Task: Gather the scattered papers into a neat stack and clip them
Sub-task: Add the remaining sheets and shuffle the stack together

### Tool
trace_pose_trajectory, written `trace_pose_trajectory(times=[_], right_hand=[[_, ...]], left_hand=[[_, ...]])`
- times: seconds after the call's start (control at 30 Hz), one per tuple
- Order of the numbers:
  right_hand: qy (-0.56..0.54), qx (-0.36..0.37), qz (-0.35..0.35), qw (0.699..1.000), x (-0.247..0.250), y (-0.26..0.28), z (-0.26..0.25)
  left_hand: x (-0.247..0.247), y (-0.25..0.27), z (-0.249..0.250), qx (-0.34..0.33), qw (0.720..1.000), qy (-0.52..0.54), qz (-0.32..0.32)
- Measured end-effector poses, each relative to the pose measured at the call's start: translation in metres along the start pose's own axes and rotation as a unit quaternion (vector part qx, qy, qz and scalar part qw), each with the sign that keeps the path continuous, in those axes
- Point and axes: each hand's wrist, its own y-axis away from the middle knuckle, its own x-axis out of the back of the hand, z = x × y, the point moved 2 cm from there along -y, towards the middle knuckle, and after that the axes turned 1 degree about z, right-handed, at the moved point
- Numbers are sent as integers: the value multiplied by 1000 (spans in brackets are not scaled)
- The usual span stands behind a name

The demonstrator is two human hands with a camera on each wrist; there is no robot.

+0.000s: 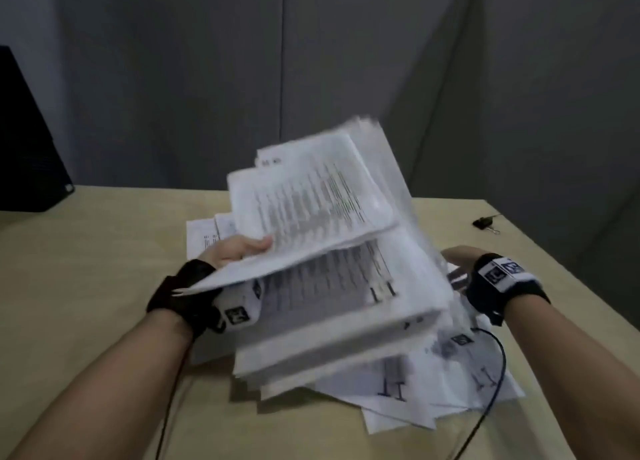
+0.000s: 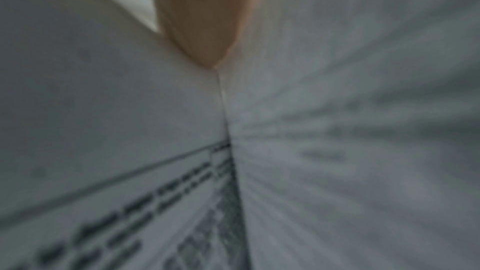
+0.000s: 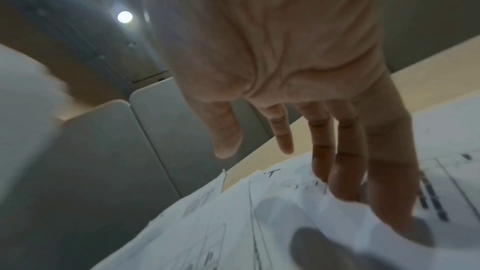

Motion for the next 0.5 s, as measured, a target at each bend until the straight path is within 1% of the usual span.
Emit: trace_pose_trajectory(times=[0.07,0.1,0.13,0.17,0.2,0.23,0.27,0.3,0.33,0.43,0.47,0.5], right_hand=[[-28,-19,-13,999,1,0,9],[-37,-21,-22,999,1,7,12],[-54,-16,-30,998,0,7,13],[-56,-14,-38,998,-1,11,15],[-58,-13,-40,997,-1,14,18],[-61,-14,-50,997,0,16,21],[-71,-16,-60,996,0,19,23],[-72,-14,-68,995,1,21,27],[-73,-14,-73,995,2,22,31],[-70,-16,-81,994,-1,24,35],[-67,-9,-81,994,-3,22,36],[-69,2,-79,994,-5,23,35]], left_hand=[[-21,-9,-14,45,990,-134,-26],[-24,-13,-22,61,979,-191,-21],[-27,-19,-24,65,967,-246,2],[-29,-21,-24,56,952,-300,19],[-31,-22,-24,30,938,-342,52],[-34,-23,-23,12,914,-402,46],[-37,-23,-20,0,913,-407,33],[-36,-27,-18,7,913,-407,16],[-34,-27,-18,1,921,-390,9],[-33,-20,-13,37,915,-402,-24],[-36,-14,-13,40,918,-392,-48],[-40,-11,-14,41,931,-358,-59]])
